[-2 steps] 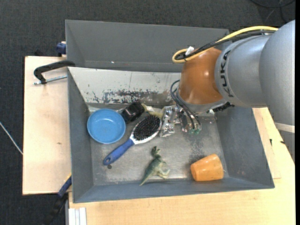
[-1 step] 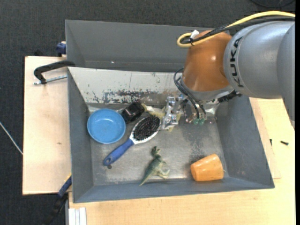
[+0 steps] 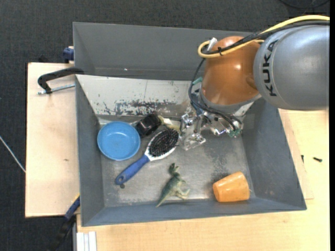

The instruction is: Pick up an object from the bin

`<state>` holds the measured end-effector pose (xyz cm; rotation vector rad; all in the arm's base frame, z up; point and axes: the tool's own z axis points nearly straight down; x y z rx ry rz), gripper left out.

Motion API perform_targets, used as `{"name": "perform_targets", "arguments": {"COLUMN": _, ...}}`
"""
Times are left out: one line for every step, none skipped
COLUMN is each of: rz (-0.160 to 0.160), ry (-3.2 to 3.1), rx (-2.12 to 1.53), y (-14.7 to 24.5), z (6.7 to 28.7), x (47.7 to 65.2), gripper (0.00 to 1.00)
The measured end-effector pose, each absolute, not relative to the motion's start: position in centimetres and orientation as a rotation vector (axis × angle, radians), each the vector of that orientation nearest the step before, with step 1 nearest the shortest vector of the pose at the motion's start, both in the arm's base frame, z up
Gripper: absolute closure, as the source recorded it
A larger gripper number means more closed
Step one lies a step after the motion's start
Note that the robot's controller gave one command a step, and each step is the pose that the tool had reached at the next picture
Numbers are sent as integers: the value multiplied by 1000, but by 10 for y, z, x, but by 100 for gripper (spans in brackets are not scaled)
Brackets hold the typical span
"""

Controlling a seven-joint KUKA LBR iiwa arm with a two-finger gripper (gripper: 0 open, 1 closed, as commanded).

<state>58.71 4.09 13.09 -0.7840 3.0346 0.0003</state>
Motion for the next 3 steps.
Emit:
{"name": "perform_targets", "arguments": {"rz": 1, "ry": 3037, "rx": -781, "y": 41, "z": 131, "x": 587, "gripper": 0}}
{"name": "perform_targets", "arguments": {"rz": -1, "ry": 3057, "rx": -669, "y": 76, "z": 84, "x": 583, "gripper": 0}}
{"name": "perform_targets", "arguments": {"rz": -4, "ry": 3090, "rx": -490, "y": 126, "z": 80, "x": 564, "gripper": 0}}
